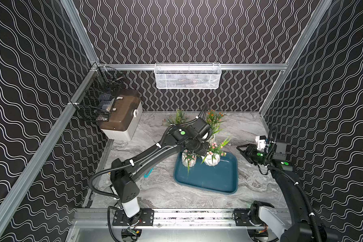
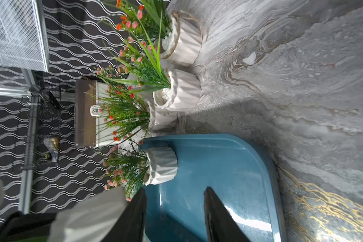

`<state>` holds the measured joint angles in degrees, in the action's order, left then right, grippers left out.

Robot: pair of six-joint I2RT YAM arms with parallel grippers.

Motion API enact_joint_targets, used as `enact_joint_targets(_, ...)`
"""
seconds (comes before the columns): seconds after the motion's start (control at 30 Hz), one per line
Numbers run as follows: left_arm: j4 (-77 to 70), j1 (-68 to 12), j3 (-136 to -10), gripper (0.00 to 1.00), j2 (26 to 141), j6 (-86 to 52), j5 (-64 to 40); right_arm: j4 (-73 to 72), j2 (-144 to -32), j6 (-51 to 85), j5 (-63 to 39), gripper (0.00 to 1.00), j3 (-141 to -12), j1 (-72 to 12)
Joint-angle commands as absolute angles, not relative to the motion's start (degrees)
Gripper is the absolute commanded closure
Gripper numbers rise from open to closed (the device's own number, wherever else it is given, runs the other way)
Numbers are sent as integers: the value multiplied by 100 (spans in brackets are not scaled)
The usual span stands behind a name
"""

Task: Put the potted gypsophila into the storage box
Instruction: Place the baby's breath potted plant at the storage box.

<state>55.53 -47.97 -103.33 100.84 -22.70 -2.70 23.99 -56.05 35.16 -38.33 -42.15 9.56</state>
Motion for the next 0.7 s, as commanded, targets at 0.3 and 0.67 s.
enact_joint_targets(0.3, 5323, -4856, -10529, 100, 10961, -2243, 220, 2083, -5644, 3652, -4201, 53, -4162, 1091)
enact_joint_targets(0.67, 4969, -4900, -10562, 100, 11357, -2205, -39, 2057, -5678, 3647, -4247, 53, -4158, 1106)
